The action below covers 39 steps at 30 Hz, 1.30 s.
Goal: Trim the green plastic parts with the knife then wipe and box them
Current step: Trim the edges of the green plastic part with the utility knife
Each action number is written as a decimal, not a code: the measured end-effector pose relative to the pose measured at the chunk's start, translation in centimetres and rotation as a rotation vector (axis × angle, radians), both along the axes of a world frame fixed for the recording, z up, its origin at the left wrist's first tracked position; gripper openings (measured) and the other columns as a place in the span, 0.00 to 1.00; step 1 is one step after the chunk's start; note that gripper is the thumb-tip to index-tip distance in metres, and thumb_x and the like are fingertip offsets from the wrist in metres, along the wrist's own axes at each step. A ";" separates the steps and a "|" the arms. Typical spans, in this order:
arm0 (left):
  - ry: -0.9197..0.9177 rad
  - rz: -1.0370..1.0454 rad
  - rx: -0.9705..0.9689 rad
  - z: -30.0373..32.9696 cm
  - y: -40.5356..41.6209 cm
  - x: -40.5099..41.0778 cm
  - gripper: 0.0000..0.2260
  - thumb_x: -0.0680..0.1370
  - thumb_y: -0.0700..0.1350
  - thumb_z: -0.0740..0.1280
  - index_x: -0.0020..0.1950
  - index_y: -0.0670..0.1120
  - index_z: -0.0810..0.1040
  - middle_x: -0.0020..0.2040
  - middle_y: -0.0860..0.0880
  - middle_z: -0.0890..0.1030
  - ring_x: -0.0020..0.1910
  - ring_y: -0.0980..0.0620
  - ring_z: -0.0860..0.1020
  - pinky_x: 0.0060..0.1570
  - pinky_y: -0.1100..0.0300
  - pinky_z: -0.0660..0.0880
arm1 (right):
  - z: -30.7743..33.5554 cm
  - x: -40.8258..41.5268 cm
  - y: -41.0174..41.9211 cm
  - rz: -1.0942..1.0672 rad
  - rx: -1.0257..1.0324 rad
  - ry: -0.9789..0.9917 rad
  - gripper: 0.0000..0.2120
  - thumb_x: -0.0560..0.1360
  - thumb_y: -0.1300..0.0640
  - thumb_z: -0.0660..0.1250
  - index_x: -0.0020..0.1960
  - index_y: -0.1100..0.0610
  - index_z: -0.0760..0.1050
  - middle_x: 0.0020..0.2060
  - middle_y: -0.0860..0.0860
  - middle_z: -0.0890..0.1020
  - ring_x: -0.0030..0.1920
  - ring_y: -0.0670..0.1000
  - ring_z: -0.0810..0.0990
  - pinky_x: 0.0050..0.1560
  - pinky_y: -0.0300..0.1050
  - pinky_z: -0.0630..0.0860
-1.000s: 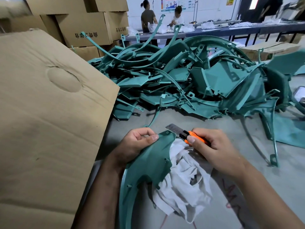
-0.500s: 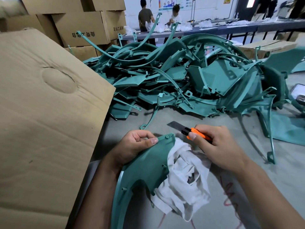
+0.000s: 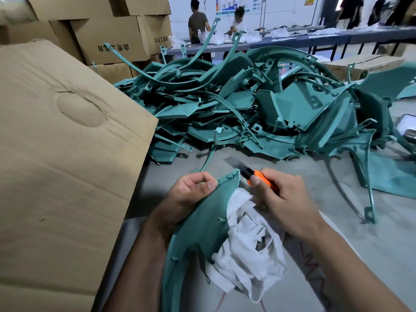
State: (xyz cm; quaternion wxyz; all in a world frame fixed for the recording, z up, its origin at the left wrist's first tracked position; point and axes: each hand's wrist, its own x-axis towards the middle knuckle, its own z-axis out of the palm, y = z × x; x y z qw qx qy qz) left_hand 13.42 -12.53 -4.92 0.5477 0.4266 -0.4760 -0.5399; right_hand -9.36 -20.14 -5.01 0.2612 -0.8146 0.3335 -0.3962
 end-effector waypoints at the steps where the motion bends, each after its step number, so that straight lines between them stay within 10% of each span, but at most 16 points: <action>1: -0.005 0.012 -0.010 0.0 0.0 -0.1 0.08 0.79 0.44 0.68 0.41 0.48 0.81 0.34 0.49 0.80 0.28 0.57 0.76 0.29 0.67 0.73 | 0.1 0.2 0.3 0.021 0.007 -0.072 0.19 0.84 0.45 0.62 0.38 0.54 0.73 0.29 0.50 0.78 0.32 0.55 0.79 0.34 0.59 0.76; 8: -0.012 0.021 -0.060 0.1 -0.1 0.1 0.08 0.81 0.48 0.69 0.41 0.51 0.80 0.32 0.52 0.79 0.27 0.59 0.75 0.27 0.68 0.72 | 0.4 0.7 1.3 0.169 0.043 -0.188 0.22 0.84 0.44 0.61 0.40 0.60 0.72 0.28 0.55 0.72 0.27 0.55 0.70 0.28 0.58 0.69; 14: 0.008 -0.003 -0.041 0.0 -0.5 -0.9 0.07 0.76 0.51 0.71 0.39 0.52 0.81 0.33 0.53 0.80 0.28 0.60 0.76 0.29 0.69 0.72 | 0.3 0.7 0.8 0.048 0.057 -0.184 0.17 0.84 0.43 0.61 0.37 0.42 0.73 0.28 0.48 0.74 0.28 0.49 0.73 0.29 0.55 0.71; 20: 0.045 0.056 -0.036 0.0 -1.0 -0.6 0.06 0.75 0.50 0.72 0.39 0.50 0.82 0.30 0.51 0.79 0.24 0.58 0.75 0.26 0.68 0.72 | -0.2 0.5 -0.1 -0.181 0.047 -0.050 0.22 0.82 0.40 0.60 0.38 0.55 0.72 0.28 0.51 0.76 0.30 0.52 0.74 0.32 0.55 0.73; 27: -0.059 -0.024 0.188 0.0 -0.9 -0.7 0.06 0.73 0.42 0.68 0.43 0.45 0.85 0.37 0.45 0.83 0.32 0.52 0.81 0.33 0.64 0.77 | 1.4 0.2 -0.1 0.176 0.815 -0.463 0.31 0.71 0.32 0.70 0.53 0.60 0.81 0.31 0.58 0.77 0.22 0.50 0.68 0.21 0.38 0.65; 32: 0.089 0.007 0.221 0.3 -0.9 -2.0 0.14 0.75 0.49 0.71 0.53 0.40 0.84 0.49 0.37 0.84 0.41 0.46 0.84 0.40 0.58 0.81 | 1.4 -0.1 0.1 0.147 1.020 -0.396 0.06 0.78 0.63 0.72 0.48 0.66 0.83 0.26 0.56 0.73 0.18 0.47 0.66 0.18 0.35 0.63; 35: 0.375 0.019 0.236 0.8 -1.0 -1.5 0.29 0.76 0.62 0.61 0.62 0.38 0.80 0.56 0.33 0.80 0.48 0.39 0.81 0.45 0.53 0.80 | 1.5 -0.7 -0.8 0.070 1.148 -0.582 0.06 0.78 0.64 0.68 0.46 0.66 0.80 0.20 0.51 0.67 0.18 0.46 0.64 0.20 0.35 0.64; 39: 0.404 0.155 0.220 0.1 -1.2 -1.1 0.15 0.81 0.45 0.60 0.60 0.38 0.78 0.47 0.37 0.81 0.33 0.46 0.80 0.30 0.59 0.78 | 1.4 -0.8 -1.6 0.096 1.325 -1.061 0.06 0.73 0.63 0.67 0.49 0.57 0.76 0.28 0.51 0.71 0.25 0.47 0.68 0.27 0.34 0.68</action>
